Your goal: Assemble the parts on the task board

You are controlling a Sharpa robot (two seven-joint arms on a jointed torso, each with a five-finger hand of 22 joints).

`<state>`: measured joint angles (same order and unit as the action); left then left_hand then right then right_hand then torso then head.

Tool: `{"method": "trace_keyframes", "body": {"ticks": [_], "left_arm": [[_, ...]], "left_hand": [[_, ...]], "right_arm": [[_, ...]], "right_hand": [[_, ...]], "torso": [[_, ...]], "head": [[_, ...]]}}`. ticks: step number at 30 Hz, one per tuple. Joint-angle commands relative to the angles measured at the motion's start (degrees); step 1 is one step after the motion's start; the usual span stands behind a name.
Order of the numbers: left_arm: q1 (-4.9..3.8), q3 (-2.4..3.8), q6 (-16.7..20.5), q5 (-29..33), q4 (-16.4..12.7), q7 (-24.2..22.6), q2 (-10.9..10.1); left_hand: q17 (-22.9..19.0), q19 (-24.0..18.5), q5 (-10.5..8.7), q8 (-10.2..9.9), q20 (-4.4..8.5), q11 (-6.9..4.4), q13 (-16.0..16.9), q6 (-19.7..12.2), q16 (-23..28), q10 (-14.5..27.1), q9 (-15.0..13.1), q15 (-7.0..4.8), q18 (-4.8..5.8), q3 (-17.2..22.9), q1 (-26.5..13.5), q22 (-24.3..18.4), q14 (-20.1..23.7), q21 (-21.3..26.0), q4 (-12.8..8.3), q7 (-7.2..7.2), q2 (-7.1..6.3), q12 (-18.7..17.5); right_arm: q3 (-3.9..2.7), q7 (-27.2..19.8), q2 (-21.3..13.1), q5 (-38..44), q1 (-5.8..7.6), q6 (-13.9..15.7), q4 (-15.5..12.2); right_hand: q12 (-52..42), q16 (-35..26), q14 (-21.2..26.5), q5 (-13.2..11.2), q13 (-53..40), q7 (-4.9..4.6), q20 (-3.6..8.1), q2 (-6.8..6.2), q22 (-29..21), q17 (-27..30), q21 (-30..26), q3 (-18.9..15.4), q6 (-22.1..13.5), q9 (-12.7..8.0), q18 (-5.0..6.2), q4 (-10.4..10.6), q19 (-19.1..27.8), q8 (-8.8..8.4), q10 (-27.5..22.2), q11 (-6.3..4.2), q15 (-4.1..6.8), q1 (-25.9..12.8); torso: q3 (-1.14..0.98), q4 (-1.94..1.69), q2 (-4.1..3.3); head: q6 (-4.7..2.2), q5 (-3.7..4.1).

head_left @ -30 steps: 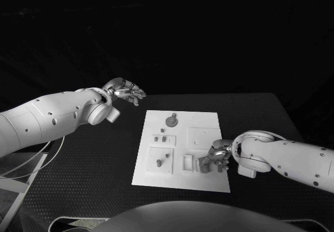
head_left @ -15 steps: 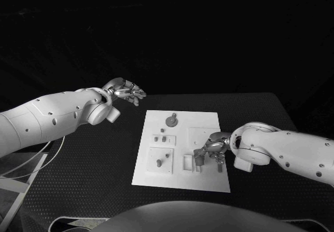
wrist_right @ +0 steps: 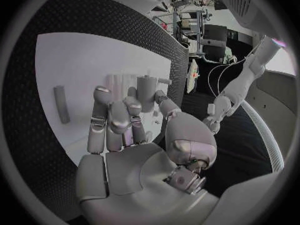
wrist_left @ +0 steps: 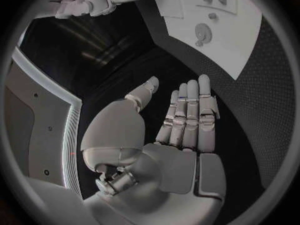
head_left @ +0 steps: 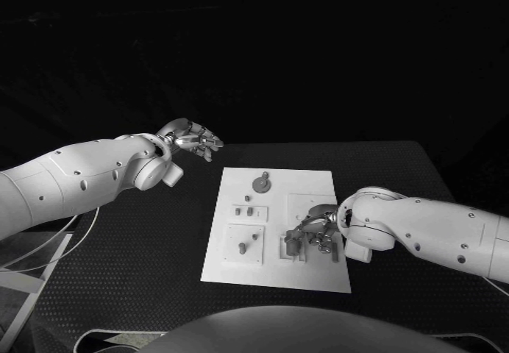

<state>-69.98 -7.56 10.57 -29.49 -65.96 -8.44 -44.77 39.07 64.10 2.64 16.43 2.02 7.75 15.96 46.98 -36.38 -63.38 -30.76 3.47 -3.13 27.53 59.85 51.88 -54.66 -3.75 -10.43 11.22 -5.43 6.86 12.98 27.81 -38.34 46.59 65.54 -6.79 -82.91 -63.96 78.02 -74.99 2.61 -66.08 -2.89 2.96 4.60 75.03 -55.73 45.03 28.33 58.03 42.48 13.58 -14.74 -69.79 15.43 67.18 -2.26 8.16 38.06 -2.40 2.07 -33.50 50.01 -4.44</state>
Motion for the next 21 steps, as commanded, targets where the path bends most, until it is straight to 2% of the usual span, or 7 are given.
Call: {"method": "trace_keyframes", "body": {"ticks": [1,11,15,21], "left_arm": [[-0.04,0.03,-0.74,0.32,-0.18,-0.34,0.07],[-0.04,0.03,-0.75,0.32,-0.24,-0.32,0.03],[-0.04,0.03,-0.75,0.32,-0.21,-0.32,0.07],[-0.04,0.03,-0.85,0.32,-0.2,-0.29,0.06]], "left_hand": [[0.07,0.47,0.23,0.24,0.09,0.06,-0.08,-0.38,0.39,0.43,0.07,0.05,-0.78,-0.05,-0.29,-0.09,-0.45,-0.25,0.31,-0.16,0.21,0.27],[0.11,0.46,0.23,0.25,0.09,0.06,-0.09,-0.38,0.42,0.44,0.07,0.05,-0.78,-0.06,-0.28,-0.1,-0.45,-0.25,0.34,-0.16,0.2,0.28],[0.12,0.46,0.23,0.25,0.09,0.06,-0.09,-0.39,0.44,0.44,0.08,0.05,-0.78,-0.06,-0.28,-0.11,-0.45,-0.25,0.35,-0.16,0.2,0.28],[0.15,0.45,0.23,0.25,0.09,0.06,-0.1,-0.39,0.46,0.44,0.08,0.05,-0.78,-0.06,-0.27,-0.11,-0.45,-0.25,0.36,-0.16,0.2,0.29]], "right_arm": [[0.08,0.4,0.32,1.36,0.03,-0.75,0.87],[0.66,0.44,1.12,1.7,-0.18,-0.46,1.99],[0.68,0.28,1.41,1.82,-0.36,0.19,2.33],[0.69,0.37,1.97,1.78,-0.82,-0.46,2.83]], "right_hand": [[0.35,0.25,0.02,0.16,0.07,-1.19,-0.09,-0.31,0.85,0.07,-0.17,0.14,1.73,-0.09,1.42,0.27,0.2,-0.27,0.38,-0.05,0.22,-0.86],[0.34,0.28,0.03,0.16,0.08,-1.17,-0.06,-0.32,0.87,0.12,-0.17,0.26,1.77,-0.08,1.42,0.25,0.2,-0.31,0.37,-0.07,0.24,-1.1],[0.34,0.29,0.04,0.16,0.08,-1.17,-0.05,-0.36,0.87,0.15,-0.17,0.32,1.78,-0.08,1.42,0.27,0.2,-0.35,0.37,-0.07,0.24,-1.3],[0.33,0.31,0.05,0.16,0.08,-1.16,-0.03,-0.4,0.88,0.17,-0.17,0.37,1.81,-0.08,1.42,0.27,0.19,-0.37,0.36,-0.08,0.25,-1.45]], "torso": [[0.01,0.05,0.01],[-0.06,0.1,0.01],[-0.12,0.09,0.02],[-0.05,0.07,0.01]], "head": [[-0.01,-0.19],[-0.01,-0.29],[-0.01,-0.31],[-0.01,-0.31]]}}
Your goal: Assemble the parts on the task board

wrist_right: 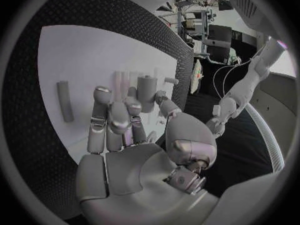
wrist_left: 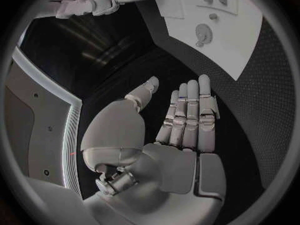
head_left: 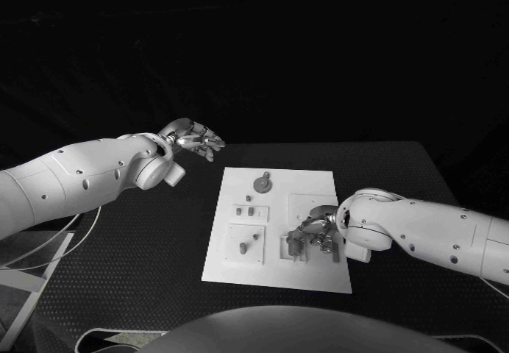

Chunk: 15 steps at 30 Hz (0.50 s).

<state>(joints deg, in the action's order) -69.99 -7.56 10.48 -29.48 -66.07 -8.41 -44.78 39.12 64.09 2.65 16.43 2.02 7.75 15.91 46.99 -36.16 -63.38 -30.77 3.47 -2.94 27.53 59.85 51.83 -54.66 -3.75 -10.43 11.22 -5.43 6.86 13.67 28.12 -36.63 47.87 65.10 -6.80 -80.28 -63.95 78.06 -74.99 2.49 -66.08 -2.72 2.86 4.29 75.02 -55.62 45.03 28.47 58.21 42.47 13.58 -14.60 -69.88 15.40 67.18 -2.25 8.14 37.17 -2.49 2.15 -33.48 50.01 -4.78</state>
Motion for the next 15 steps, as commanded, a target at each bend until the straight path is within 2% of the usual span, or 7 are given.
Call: {"method": "trace_keyframes", "body": {"ticks": [1,6,15], "left_arm": [[-0.04,0.03,-0.72,0.31,-0.07,-0.32,0.09],[-0.04,0.03,-0.99,0.31,-0.07,-0.3,0.11],[-0.03,0.03,-0.98,0.31,-0.06,-0.31,0.11]], "left_hand": [[0.1,0.45,0.23,0.25,0.09,0.06,-0.06,-0.39,0.24,0.45,0.09,0.05,-0.97,-0.06,-0.27,-0.06,-0.45,-0.25,0.37,-0.16,0.21,0.29],[0.11,0.45,0.23,0.25,0.09,0.06,-0.06,-0.39,0.26,0.45,0.09,0.05,-0.97,-0.06,-0.27,-0.07,-0.46,-0.25,0.38,-0.16,0.21,0.29],[0.15,0.44,0.23,0.25,0.09,0.06,-0.07,-0.41,0.29,0.47,0.1,0.05,-0.97,-0.07,-0.28,-0.08,-0.45,-0.25,0.42,-0.16,0.22,0.3]], "right_arm": [[0.0,0.07,0.39,0.49,-0.49,-0.58,0.36],[0.01,0.05,0.63,0.49,-0.74,-0.67,0.52],[0.02,0.07,0.92,0.56,-0.95,-0.73,0.75]], "right_hand": [[0.32,0.27,0.04,0.28,0.08,-1.33,0.06,-0.1,0.88,0.06,-0.17,0.25,1.63,-0.08,1.42,0.14,0.29,-0.34,0.36,-0.08,0.27,-0.58],[0.32,0.27,0.05,0.28,0.09,-1.33,0.07,-0.09,0.88,0.08,-0.17,0.3,1.62,-0.08,1.42,0.15,0.29,-0.37,0.35,-0.08,0.28,-0.67],[0.34,0.28,0.08,0.27,0.09,-1.34,0.09,-0.24,0.89,0.13,-0.17,0.41,1.57,-0.09,1.42,0.11,0.29,-0.46,0.29,-0.08,0.28,-0.9]], "torso": [[0.05,-0.01,-0.01],[-0.03,0.0,0.01],[0.03,0.02,0.01]], "head": [[-0.01,-0.04],[-0.01,-0.17],[-0.01,-0.22]]}}
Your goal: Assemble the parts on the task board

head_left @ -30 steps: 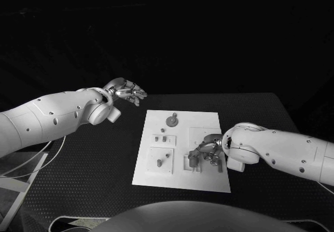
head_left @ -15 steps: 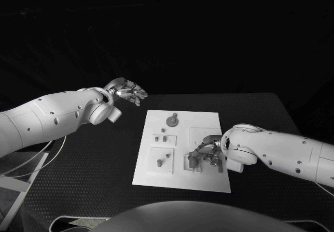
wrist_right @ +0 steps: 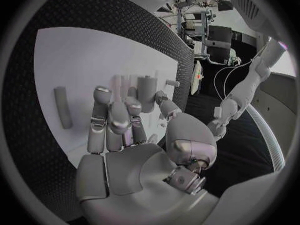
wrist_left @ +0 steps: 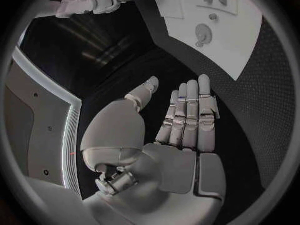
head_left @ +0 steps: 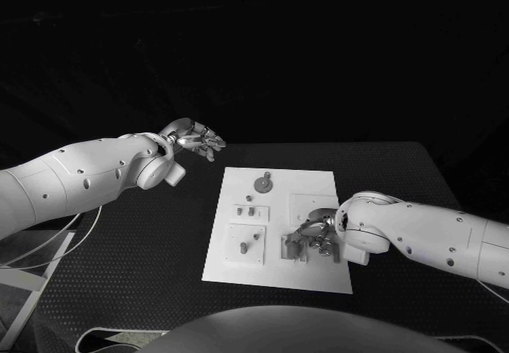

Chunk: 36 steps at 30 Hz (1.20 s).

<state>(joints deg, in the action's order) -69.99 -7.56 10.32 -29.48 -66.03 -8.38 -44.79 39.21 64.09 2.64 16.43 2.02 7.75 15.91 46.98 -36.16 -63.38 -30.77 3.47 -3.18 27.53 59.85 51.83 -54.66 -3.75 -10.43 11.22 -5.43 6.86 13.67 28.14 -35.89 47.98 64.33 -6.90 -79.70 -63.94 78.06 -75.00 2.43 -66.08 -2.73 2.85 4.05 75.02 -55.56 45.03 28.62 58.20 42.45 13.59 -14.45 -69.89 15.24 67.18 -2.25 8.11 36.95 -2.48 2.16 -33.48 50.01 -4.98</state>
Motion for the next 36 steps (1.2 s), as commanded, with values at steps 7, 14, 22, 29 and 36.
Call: {"method": "trace_keyframes", "body": {"ticks": [7,14,22,29,36], "left_arm": [[-0.03,0.03,-0.83,0.31,-0.07,-0.33,0.07],[-0.03,0.03,-0.81,0.31,-0.08,-0.34,0.06],[-0.03,0.03,-0.86,0.31,-0.07,-0.31,0.04],[-0.03,0.03,-0.85,0.31,-0.07,-0.33,0.04],[-0.03,0.03,-0.8,0.31,-0.09,-0.3,-0.02]], "left_hand": [[0.08,0.43,0.23,0.25,0.09,0.07,-0.09,-0.41,0.32,0.47,0.1,0.05,-0.73,-0.07,-0.27,-0.09,-0.45,-0.25,0.44,-0.15,0.22,0.31],[0.11,0.43,0.23,0.25,0.09,0.07,-0.09,-0.42,0.34,0.48,0.11,0.06,-0.73,-0.08,-0.27,-0.1,-0.45,-0.25,0.46,-0.15,0.22,0.32],[0.13,0.43,0.23,0.25,0.09,0.07,-0.1,-0.42,0.36,0.49,0.11,0.06,-0.73,-0.08,-0.26,-0.11,-0.46,-0.25,0.47,-0.15,0.21,0.32],[0.16,0.42,0.23,0.26,0.09,0.07,-0.11,-0.43,0.38,0.49,0.11,0.06,-0.73,-0.09,-0.24,-0.11,-0.46,-0.25,0.47,-0.15,0.21,0.33],[0.17,0.42,0.23,0.26,0.09,0.07,-0.11,-0.43,0.4,0.49,0.12,0.06,-0.73,-0.09,-0.23,-0.12,-0.46,-0.25,0.48,-0.15,0.2,0.34]], "right_arm": [[0.02,-0.12,0.4,0.61,-0.43,0.21,0.45],[0.02,-0.07,0.48,0.61,-0.45,0.19,0.4],[0.02,-0.1,0.6,0.7,-0.48,0.71,0.53],[0.03,-0.16,0.68,0.91,-0.56,0.56,0.55],[0.04,-0.13,0.65,1.21,-0.57,1.04,0.52]], "right_hand": [[0.35,0.29,0.12,0.33,0.1,-1.35,0.11,-0.16,0.89,0.13,-0.19,0.36,1.53,-0.07,1.41,-0.08,0.31,-0.39,0.23,-0.07,0.3,-0.86],[0.39,0.26,0.19,0.33,0.12,-1.4,0.12,-0.64,0.88,0.24,-0.23,0.5,1.38,-0.08,1.41,-0.07,0.33,-0.57,0.1,-0.03,0.27,-1.31],[0.54,0.12,0.32,0.33,0.19,-1.57,0.11,-1.77,0.82,0.5,-0.39,0.86,0.81,-0.15,1.41,0.1,0.41,-1.06,-0.19,0.13,0.15,-2.09],[0.7,0.04,0.38,0.33,0.26,-1.79,0.11,-3.18,0.79,0.72,-0.52,1.32,0.25,-0.2,1.41,0.06,0.43,-1.53,-0.55,0.34,-0.05,-2.42],[0.76,-0.01,0.41,0.33,0.3,-1.95,0.08,-4.63,0.76,0.88,-0.63,1.57,-0.14,-0.21,1.41,0.13,0.43,-1.84,-0.75,0.49,-0.19,-2.74]], "torso": [[-0.01,-0.01,0.01],[0.02,0.01,0.0],[0.01,0.0,-0.01],[0.01,0.01,0.0],[0.01,0.01,0.0]], "head": [[-0.01,-0.04],[-0.01,-0.12],[-0.01,-0.11],[-0.01,-0.16],[-0.01,-0.19]]}}
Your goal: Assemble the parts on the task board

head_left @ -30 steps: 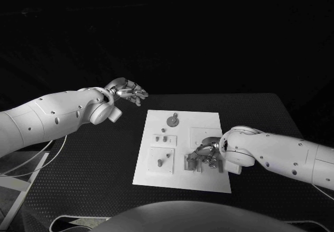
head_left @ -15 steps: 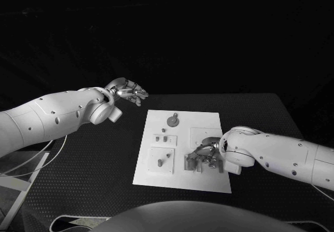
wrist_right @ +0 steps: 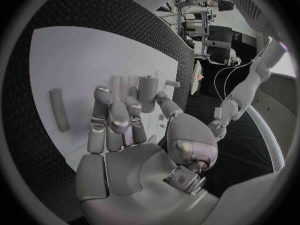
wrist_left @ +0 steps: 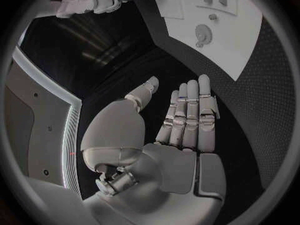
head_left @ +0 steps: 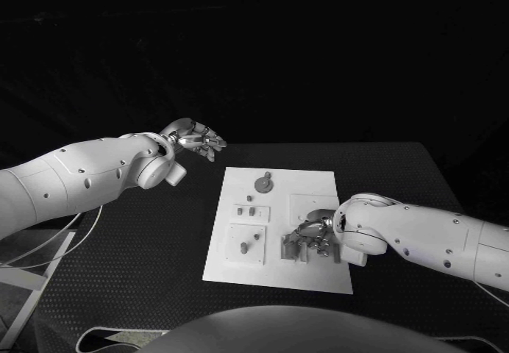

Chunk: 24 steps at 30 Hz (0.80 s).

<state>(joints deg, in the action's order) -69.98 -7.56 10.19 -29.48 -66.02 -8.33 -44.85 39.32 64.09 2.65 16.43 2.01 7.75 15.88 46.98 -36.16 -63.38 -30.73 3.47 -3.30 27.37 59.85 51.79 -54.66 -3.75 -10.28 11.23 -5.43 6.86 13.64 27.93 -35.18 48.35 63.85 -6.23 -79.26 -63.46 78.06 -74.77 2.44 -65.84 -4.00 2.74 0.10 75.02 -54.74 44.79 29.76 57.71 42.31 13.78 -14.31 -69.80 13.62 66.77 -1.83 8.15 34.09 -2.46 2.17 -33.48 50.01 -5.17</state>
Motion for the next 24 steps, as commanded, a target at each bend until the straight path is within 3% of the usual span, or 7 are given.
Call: {"method": "trace_keyframes", "body": {"ticks": [1,24], "left_arm": [[-0.04,0.03,-0.67,0.31,-0.11,-0.36,0.03],[-0.04,0.03,-0.65,0.31,-0.13,-0.38,-0.01]], "left_hand": [[0.07,0.43,0.23,0.26,0.1,0.07,-0.07,-0.43,0.4,0.49,0.08,0.05,-0.61,0.06,-0.23,-0.07,-0.46,-0.25,0.32,-0.15,0.2,0.34],[0.15,0.42,0.23,0.27,0.1,0.07,-0.09,-0.44,0.46,0.51,0.09,0.05,-0.61,0.05,-0.17,-0.09,-0.47,-0.26,0.32,-0.15,0.17,0.36]], "right_arm": [[0.07,0.01,-0.05,0.87,-0.09,0.43,0.1],[0.07,0.03,-0.19,0.97,-0.1,1.71,0.09]], "right_hand": [[0.3,-0.04,0.2,0.32,0.08,-0.73,0.18,-1.05,0.74,0.1,-0.43,0.49,0.23,-0.09,1.22,0.08,0.36,-0.31,-0.4,0.11,-0.26,0.0],[0.38,-0.19,0.25,0.33,0.3,-1.0,0.21,-4.66,0.69,0.62,-0.85,2.24,-0.41,0.11,1.22,2.62,0.2,-0.98,-0.8,0.37,-0.5,-1.25]], "torso": [[-0.01,0.01,0.0],[-0.02,0.01,-0.01]], "head": [[-0.01,0.01],[-0.01,-0.11]]}}
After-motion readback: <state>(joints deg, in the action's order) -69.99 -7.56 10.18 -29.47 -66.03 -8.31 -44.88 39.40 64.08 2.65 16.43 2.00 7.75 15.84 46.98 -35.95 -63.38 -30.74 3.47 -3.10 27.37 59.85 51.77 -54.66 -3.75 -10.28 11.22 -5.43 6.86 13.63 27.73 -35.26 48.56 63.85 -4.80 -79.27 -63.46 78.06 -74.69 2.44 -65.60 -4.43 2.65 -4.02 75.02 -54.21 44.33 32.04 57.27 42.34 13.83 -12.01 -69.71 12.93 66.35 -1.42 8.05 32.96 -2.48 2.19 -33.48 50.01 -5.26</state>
